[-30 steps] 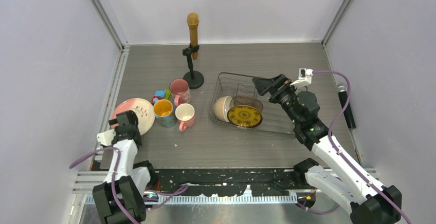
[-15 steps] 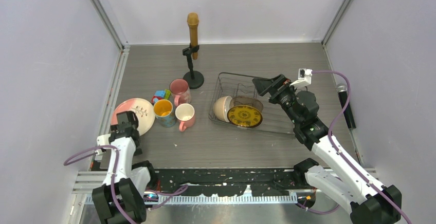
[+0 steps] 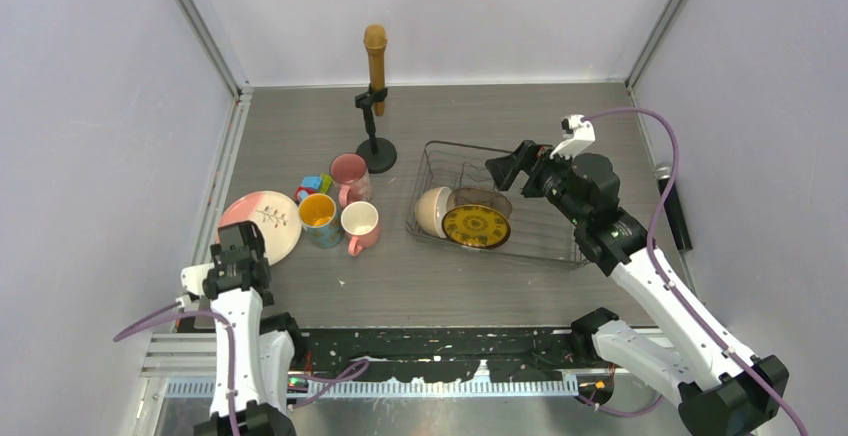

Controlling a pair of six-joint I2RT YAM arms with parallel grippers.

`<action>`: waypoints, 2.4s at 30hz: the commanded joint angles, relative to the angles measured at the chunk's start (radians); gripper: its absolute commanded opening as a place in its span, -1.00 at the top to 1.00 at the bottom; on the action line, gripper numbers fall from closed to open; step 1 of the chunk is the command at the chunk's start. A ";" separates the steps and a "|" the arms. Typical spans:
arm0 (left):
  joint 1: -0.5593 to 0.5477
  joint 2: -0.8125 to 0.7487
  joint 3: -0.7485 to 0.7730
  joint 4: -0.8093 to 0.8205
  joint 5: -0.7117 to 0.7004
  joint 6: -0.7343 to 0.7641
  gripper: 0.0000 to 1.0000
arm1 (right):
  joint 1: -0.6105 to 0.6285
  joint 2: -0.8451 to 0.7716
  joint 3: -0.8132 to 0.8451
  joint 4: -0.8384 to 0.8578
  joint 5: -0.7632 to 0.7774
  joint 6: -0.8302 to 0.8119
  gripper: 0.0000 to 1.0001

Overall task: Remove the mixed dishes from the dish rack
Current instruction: Place the plate at the center of the board, then pick up the plate from the dish rack.

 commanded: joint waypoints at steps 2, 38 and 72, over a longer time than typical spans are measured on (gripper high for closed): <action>0.001 -0.103 0.065 -0.080 -0.005 0.060 -0.99 | 0.005 -0.019 0.038 -0.103 -0.035 -0.139 -0.99; -0.706 0.414 0.449 0.434 0.573 0.976 -0.99 | 0.127 0.256 0.097 -0.338 -0.086 -0.549 -0.63; -0.710 0.267 0.353 0.535 0.675 1.043 -0.99 | 0.181 0.269 0.139 -0.391 -0.127 -0.816 0.94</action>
